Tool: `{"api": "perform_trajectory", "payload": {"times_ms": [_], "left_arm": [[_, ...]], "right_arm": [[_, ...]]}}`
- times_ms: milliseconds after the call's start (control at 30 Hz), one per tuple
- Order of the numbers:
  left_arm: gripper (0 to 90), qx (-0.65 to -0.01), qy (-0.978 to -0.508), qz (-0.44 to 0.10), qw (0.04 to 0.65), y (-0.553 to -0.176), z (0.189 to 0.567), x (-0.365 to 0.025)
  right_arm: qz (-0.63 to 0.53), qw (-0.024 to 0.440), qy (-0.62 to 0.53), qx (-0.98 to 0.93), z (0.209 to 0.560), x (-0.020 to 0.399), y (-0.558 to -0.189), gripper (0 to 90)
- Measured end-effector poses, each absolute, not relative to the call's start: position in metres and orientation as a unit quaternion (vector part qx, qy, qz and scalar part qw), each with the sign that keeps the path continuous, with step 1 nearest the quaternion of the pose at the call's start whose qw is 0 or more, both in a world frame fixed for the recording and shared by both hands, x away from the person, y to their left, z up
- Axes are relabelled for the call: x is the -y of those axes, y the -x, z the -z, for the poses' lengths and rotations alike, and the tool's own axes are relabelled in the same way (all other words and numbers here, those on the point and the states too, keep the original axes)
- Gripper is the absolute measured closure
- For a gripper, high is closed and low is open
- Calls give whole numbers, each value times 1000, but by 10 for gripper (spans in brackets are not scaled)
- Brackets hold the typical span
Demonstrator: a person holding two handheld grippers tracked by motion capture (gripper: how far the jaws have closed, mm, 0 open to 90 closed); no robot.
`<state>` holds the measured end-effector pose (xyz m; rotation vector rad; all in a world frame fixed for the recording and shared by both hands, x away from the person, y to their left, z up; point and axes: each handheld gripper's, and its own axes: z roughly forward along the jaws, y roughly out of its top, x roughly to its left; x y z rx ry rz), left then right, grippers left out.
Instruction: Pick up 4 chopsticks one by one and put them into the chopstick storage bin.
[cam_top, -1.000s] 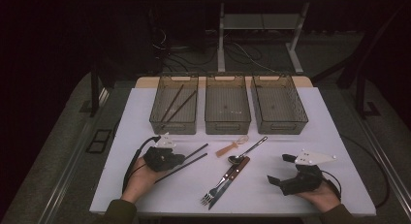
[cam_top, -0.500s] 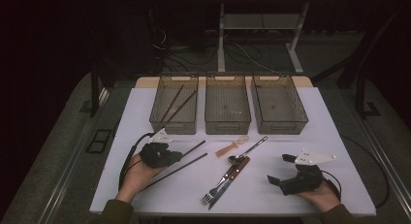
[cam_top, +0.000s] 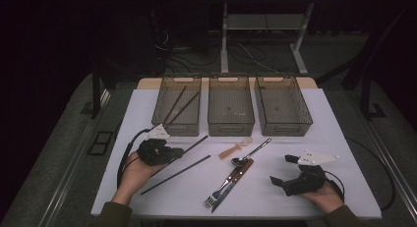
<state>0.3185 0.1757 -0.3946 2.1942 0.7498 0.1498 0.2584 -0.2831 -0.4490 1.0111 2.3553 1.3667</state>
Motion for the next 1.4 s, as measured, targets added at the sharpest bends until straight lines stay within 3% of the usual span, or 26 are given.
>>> {"api": "perform_trajectory", "payload": {"times_ms": [767, 1400], "left_arm": [[860, -320, -834, -98, 439, -362, 365, -166], [859, -374, -815, -148, 417, -439, 343, -166]], "right_arm": [[-462, 118, -349, -807, 451, 281, -261, 16], [-466, 117, -352, -803, 451, 282, -262, 16]]}}
